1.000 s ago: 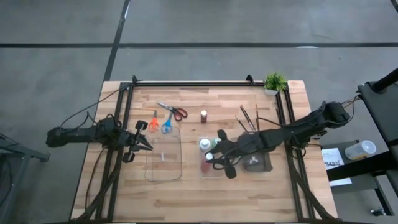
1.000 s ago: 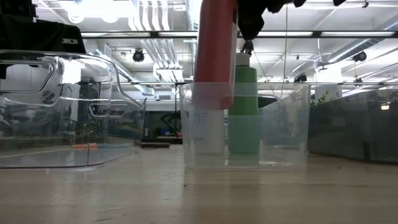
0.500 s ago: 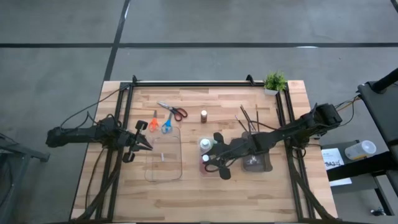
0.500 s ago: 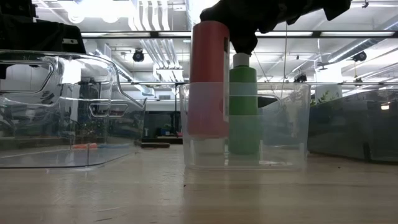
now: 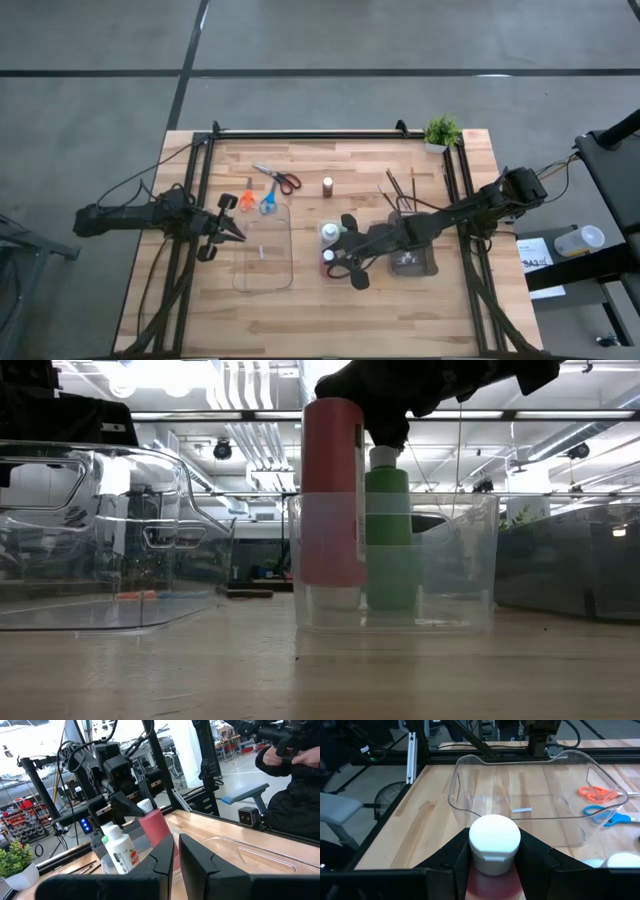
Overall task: Pick & Place Paint Supplies
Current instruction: Put the pink bottle into the white transparent bin
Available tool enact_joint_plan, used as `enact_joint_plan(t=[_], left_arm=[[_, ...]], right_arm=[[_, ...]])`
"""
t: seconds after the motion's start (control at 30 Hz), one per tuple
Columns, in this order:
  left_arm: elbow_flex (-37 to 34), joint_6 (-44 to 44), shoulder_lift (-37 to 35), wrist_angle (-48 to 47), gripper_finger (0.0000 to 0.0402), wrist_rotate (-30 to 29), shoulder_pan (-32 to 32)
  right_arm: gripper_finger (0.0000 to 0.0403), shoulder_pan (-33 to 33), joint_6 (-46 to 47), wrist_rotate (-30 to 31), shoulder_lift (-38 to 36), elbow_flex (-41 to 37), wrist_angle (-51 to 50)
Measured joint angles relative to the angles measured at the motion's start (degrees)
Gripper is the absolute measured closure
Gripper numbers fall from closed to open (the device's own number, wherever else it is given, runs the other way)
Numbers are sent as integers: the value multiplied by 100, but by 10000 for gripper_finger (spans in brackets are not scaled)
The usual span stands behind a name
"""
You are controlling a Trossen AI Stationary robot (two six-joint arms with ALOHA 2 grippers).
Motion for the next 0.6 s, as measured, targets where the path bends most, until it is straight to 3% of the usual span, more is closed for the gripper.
enact_joint_plan(t=[0.6], left_arm=[[-1,0,12,-2,366,1,1]], right_arm=[[278,17,-24,-6,-203,95,-301]])
